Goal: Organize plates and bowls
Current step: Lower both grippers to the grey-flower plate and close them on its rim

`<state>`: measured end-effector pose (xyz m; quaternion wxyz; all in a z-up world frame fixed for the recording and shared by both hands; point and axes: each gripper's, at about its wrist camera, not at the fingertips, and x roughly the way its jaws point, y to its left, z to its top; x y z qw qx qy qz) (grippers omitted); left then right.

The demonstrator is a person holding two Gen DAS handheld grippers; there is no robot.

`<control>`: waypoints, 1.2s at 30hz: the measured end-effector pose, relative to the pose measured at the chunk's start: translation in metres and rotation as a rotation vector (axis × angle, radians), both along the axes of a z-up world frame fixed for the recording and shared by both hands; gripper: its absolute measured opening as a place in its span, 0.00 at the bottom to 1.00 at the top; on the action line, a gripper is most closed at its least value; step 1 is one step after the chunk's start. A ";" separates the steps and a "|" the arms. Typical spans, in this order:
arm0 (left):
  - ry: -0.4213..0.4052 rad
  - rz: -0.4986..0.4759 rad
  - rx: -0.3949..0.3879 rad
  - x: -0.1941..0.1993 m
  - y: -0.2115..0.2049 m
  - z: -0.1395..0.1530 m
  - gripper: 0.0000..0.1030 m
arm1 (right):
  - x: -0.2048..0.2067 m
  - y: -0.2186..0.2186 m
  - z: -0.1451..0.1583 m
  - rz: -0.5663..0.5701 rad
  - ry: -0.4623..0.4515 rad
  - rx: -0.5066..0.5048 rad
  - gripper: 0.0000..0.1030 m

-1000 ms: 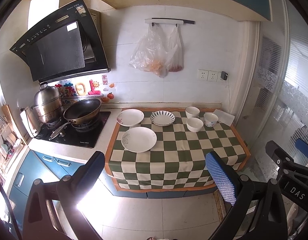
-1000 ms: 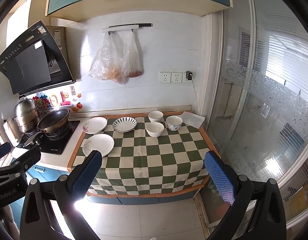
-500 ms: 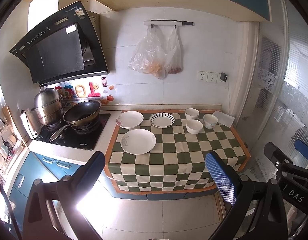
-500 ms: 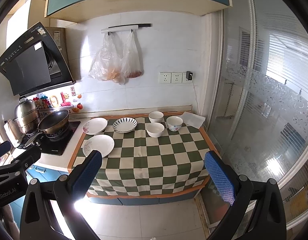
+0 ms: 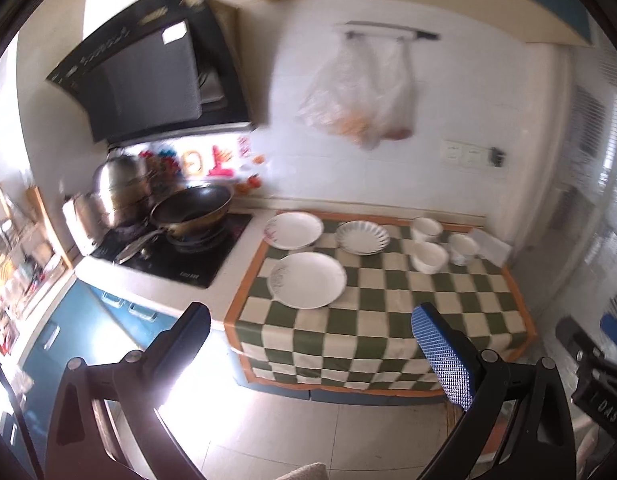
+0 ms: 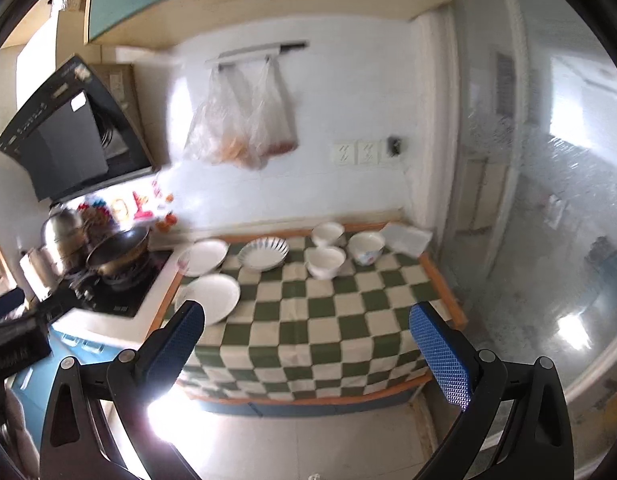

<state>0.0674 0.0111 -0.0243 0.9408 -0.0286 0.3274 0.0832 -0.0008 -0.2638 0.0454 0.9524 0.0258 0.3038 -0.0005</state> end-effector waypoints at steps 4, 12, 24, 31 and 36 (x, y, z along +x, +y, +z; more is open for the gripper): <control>0.073 0.067 0.007 0.049 0.023 -0.035 1.00 | 0.055 0.008 -0.042 0.050 0.124 0.027 1.00; 0.243 0.092 0.028 0.173 0.071 -0.128 1.00 | 0.192 0.053 -0.138 0.085 0.287 0.064 1.00; 0.543 0.004 -0.047 0.370 0.167 -0.267 0.90 | 0.435 0.148 -0.311 0.114 0.603 0.185 0.91; 0.729 -0.084 -0.122 0.425 0.185 -0.337 0.64 | 0.522 0.175 -0.403 0.092 0.786 0.267 0.67; 0.824 -0.147 -0.175 0.434 0.179 -0.362 0.49 | 0.545 0.176 -0.443 0.069 0.868 0.341 0.49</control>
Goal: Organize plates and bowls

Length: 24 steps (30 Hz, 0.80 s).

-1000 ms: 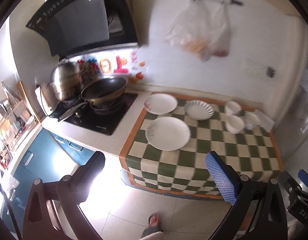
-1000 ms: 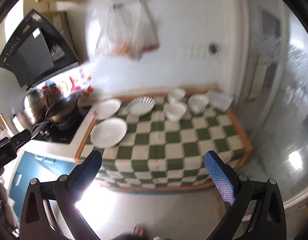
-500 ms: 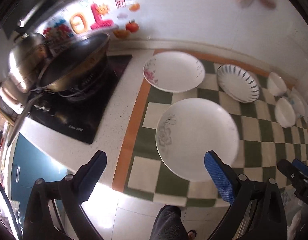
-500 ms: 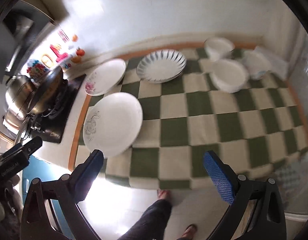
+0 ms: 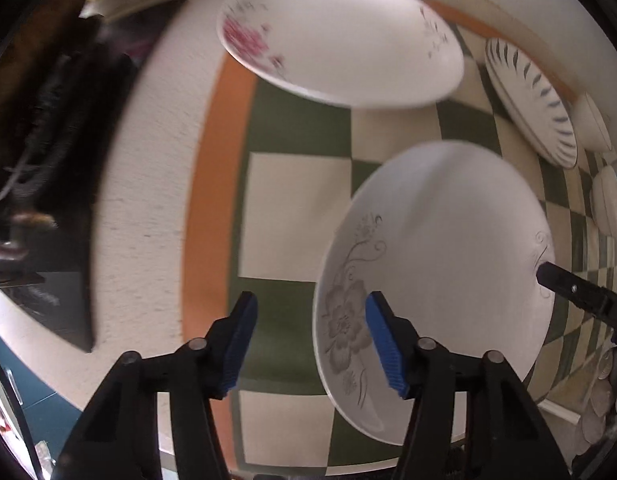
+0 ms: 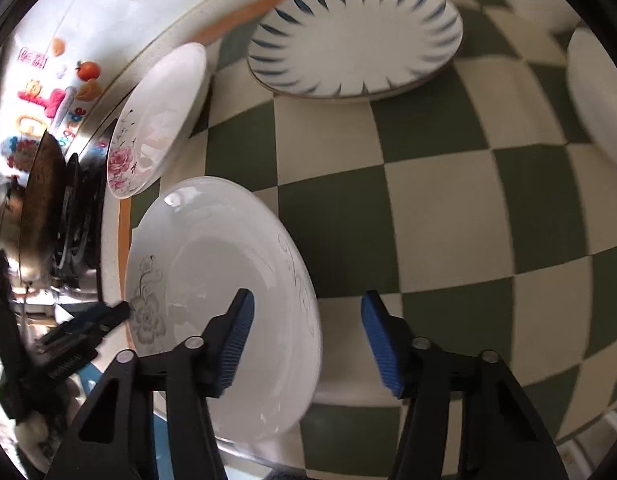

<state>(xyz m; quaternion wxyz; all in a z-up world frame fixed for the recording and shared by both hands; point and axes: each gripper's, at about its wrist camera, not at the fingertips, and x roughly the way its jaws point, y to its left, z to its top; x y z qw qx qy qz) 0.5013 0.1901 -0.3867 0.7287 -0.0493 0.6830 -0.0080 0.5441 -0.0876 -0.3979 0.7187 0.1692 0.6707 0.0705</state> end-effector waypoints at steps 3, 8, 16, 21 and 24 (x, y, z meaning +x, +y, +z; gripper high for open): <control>0.030 0.005 -0.053 0.000 -0.002 -0.006 0.41 | 0.001 0.003 -0.013 -0.012 0.034 0.048 0.34; 0.008 0.010 -0.095 -0.002 -0.010 0.002 0.31 | 0.001 0.011 -0.025 -0.021 0.047 0.092 0.17; -0.023 0.048 -0.075 -0.012 -0.019 0.030 0.28 | 0.001 0.016 -0.019 0.064 0.012 0.079 0.16; -0.042 0.038 -0.068 -0.020 -0.037 0.059 0.28 | -0.002 -0.005 -0.009 0.068 -0.011 0.086 0.15; -0.050 0.028 -0.067 -0.010 -0.039 0.063 0.28 | 0.000 -0.013 -0.003 0.069 -0.028 0.087 0.15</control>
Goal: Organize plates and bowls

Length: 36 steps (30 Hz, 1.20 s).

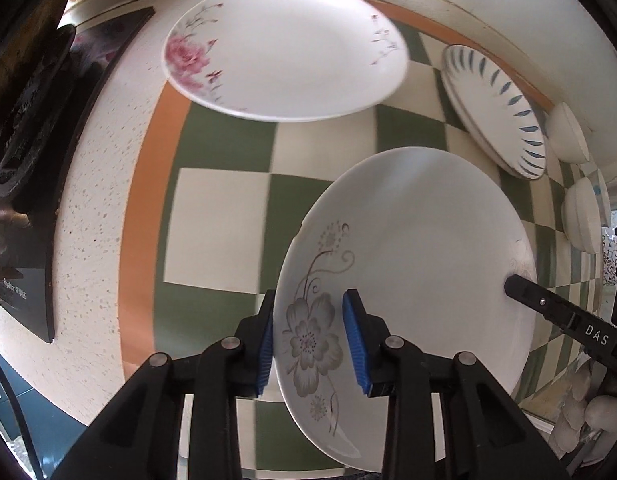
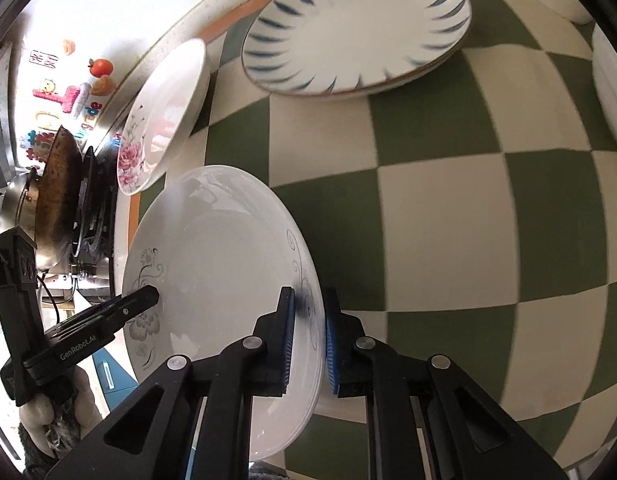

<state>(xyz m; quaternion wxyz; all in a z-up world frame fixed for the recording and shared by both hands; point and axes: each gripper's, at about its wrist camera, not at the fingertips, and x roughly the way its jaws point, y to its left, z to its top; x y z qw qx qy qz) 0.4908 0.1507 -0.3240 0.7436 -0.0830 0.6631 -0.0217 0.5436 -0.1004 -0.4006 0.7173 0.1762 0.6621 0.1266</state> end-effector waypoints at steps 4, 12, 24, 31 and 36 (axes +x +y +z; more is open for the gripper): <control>-0.014 -0.019 -0.002 -0.001 -0.014 0.017 0.28 | -0.001 -0.021 0.015 0.000 -0.026 0.001 0.15; -0.020 -0.070 -0.013 0.003 -0.047 -0.012 0.28 | -0.010 -0.067 0.034 -0.019 -0.057 -0.013 0.14; 0.027 -0.151 -0.006 0.023 -0.111 -0.041 0.28 | -0.030 -0.132 0.021 -0.100 -0.032 -0.032 0.15; 0.050 -0.153 0.024 0.023 -0.121 -0.055 0.28 | -0.029 -0.142 0.007 -0.096 -0.018 -0.036 0.15; 0.046 -0.141 0.041 0.024 -0.122 -0.055 0.28 | -0.028 -0.142 0.002 -0.084 -0.009 -0.031 0.15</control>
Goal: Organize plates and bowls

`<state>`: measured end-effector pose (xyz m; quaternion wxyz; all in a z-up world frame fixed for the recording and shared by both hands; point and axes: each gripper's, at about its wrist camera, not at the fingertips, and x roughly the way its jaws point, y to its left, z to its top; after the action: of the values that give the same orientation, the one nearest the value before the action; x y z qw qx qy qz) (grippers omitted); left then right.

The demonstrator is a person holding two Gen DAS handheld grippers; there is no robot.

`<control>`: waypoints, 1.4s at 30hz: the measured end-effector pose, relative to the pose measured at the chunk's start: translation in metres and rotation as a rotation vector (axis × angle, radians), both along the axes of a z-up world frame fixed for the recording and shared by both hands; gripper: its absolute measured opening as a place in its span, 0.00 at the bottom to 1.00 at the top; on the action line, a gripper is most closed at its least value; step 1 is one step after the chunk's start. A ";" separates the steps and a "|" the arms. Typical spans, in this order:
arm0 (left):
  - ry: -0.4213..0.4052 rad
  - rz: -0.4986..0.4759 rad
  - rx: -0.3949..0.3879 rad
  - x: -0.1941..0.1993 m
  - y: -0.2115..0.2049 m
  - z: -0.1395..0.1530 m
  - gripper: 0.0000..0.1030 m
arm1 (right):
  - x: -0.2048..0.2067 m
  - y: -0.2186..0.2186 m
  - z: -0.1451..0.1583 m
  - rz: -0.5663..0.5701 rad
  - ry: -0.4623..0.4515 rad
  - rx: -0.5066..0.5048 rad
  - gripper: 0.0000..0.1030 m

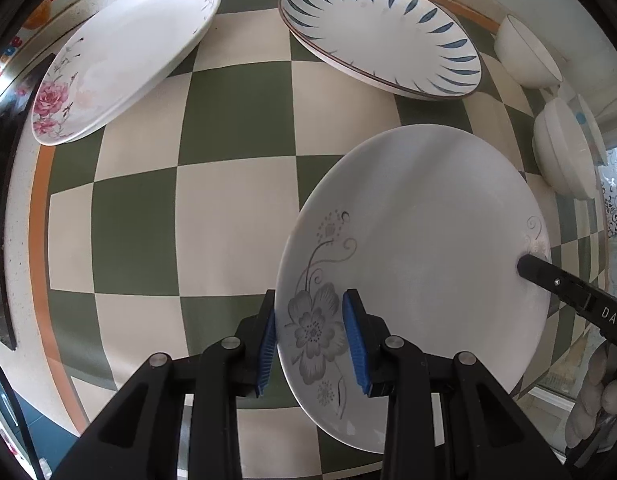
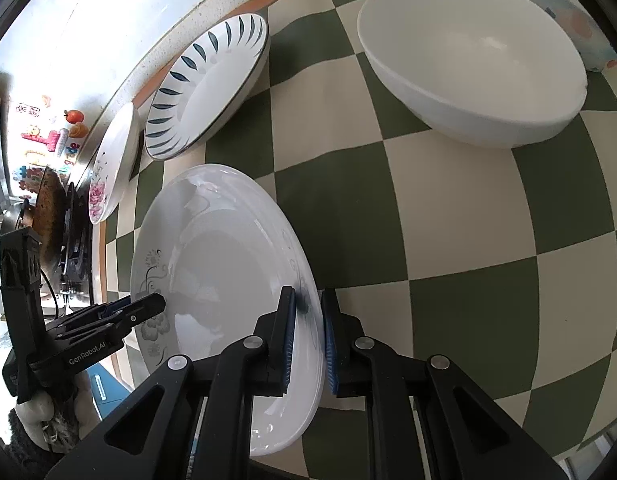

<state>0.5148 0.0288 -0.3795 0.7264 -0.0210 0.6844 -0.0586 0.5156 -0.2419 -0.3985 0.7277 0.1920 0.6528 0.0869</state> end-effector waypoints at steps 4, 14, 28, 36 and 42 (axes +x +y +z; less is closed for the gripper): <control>-0.006 0.021 0.013 0.000 -0.001 -0.004 0.28 | 0.001 0.004 -0.003 0.024 0.014 0.011 0.15; -0.026 0.112 0.057 -0.006 -0.009 0.007 0.28 | 0.010 0.006 -0.011 0.061 0.091 0.047 0.15; -0.199 0.410 -0.088 0.043 0.101 0.108 0.42 | 0.077 0.070 0.110 0.159 -0.032 0.166 0.46; -0.094 0.633 -0.164 0.086 0.228 0.045 0.42 | 0.196 0.202 0.076 0.275 -0.036 0.149 0.47; -0.022 0.651 -0.189 0.106 0.263 -0.003 0.42 | 0.264 0.266 0.019 0.338 0.015 0.029 0.47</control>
<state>0.6207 0.2914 -0.3825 0.7093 -0.3050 0.6254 0.1127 0.7792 0.0244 -0.3797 0.6951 0.0905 0.6797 0.2160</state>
